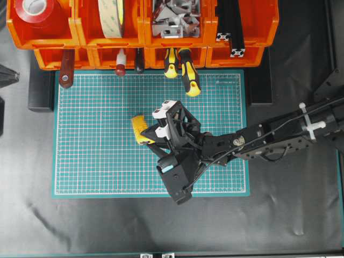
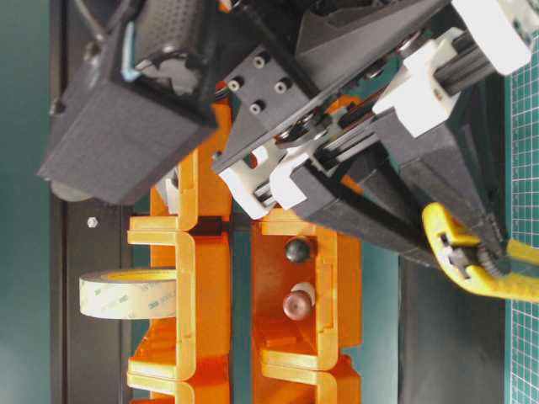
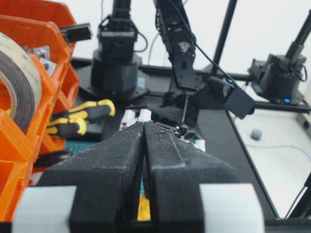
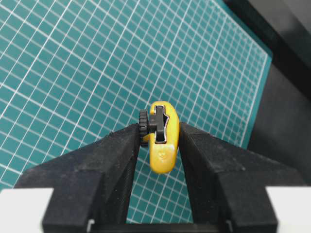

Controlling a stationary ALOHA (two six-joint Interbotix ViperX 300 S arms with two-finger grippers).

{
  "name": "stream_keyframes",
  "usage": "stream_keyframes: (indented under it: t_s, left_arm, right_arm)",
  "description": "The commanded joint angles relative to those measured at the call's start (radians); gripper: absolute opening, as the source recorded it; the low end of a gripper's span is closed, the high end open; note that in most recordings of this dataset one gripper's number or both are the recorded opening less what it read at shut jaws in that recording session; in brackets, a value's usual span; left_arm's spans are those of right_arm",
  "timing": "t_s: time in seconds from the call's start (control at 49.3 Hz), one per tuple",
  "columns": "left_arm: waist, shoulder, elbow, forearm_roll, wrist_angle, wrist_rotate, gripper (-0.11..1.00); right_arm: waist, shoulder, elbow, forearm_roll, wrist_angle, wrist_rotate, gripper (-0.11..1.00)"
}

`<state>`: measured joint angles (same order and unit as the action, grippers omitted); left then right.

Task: Pick cutter from container rack with right arm.
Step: 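Lower the cutter onto the center of the mat and open the right gripper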

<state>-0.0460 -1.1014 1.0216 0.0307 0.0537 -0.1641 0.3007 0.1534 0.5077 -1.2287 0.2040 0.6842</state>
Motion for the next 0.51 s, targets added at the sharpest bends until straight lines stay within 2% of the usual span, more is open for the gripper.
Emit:
stream_keyframes:
  t_s: [0.0, 0.487]
  left_arm:
    - [0.005, 0.008, -0.026, 0.005, -0.005, -0.002, 0.01]
    - [0.017, 0.005, -0.023, 0.005, 0.011, -0.002, 0.01]
  right_arm:
    - [0.002, -0.015, -0.002, 0.005, -0.014, 0.002, 0.27]
    - [0.006, -0.006, 0.037, 0.029, -0.055, 0.006, 0.27]
